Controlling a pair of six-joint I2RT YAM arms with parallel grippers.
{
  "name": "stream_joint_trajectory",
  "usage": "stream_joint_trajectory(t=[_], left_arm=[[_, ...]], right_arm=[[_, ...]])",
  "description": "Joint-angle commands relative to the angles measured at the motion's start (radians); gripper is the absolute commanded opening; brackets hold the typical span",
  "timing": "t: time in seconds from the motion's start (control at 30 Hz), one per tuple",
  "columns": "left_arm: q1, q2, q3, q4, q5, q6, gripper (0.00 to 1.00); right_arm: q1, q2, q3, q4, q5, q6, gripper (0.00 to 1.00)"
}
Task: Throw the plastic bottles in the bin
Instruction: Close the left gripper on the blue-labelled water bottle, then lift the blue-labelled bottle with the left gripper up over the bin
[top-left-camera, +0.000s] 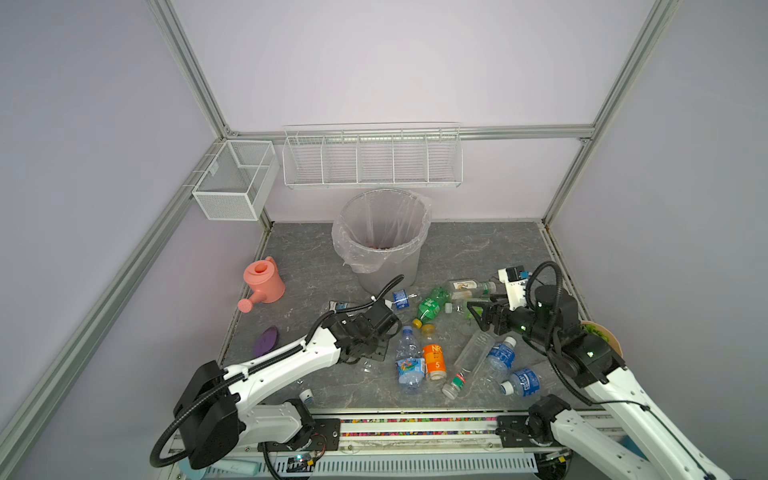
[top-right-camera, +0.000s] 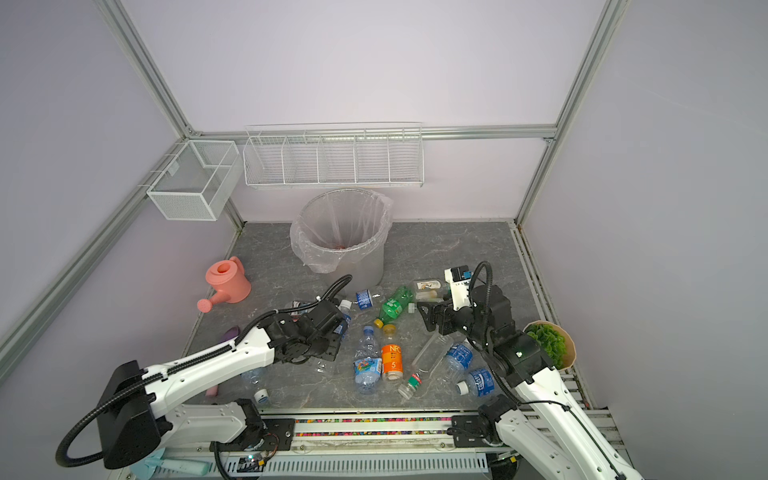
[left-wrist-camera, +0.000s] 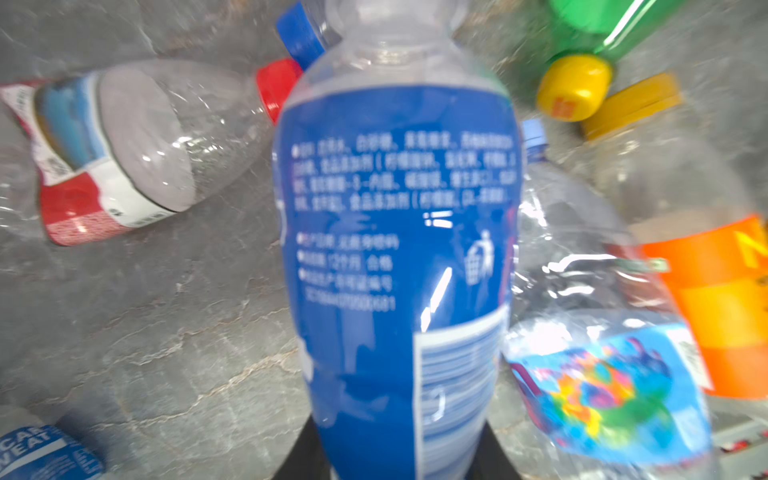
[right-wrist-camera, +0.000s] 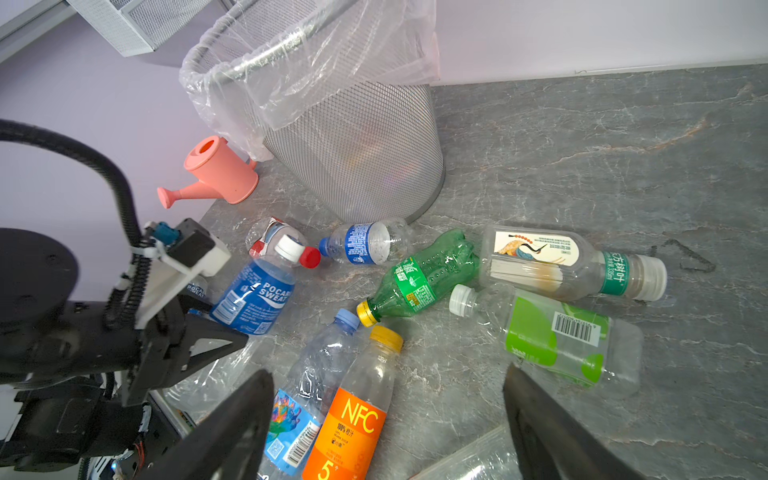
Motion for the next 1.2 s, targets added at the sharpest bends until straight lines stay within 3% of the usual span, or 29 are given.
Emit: stream_joint_trajectory(t=[0.0,0.33,0.5,1.0,1.17], left_arm=[[-0.012,-0.085,0.011,-0.044,-0.034,-0.034,0.29],[-0.059,-0.394,-0.046,0.004,-0.016,-0.043,0.24],[-0.090,-0.502,-0.015,0.051,-0.060,-0.026,0.23],[-0.097,-0.484,0.230,0.133,-0.226,0.178,0.21],[-0.097,-0.470,0.271,0.238,-0.278,0.269,0.19]], right_arm=[[-0.007,-0.010,-0.015,-0.018,0.022,0.013,0.89],[-0.011,0.053,-0.010,-0.033,0.087,0.046,0.89],[-0.013,0.067,-0.012,-0.031,0.101,0.059,0.89],[-0.016,0.075,-0.086,-0.026,0.112,0.083,0.89],[-0.016,0.092,-0.092,-0.016,0.102,0.094,0.89]])
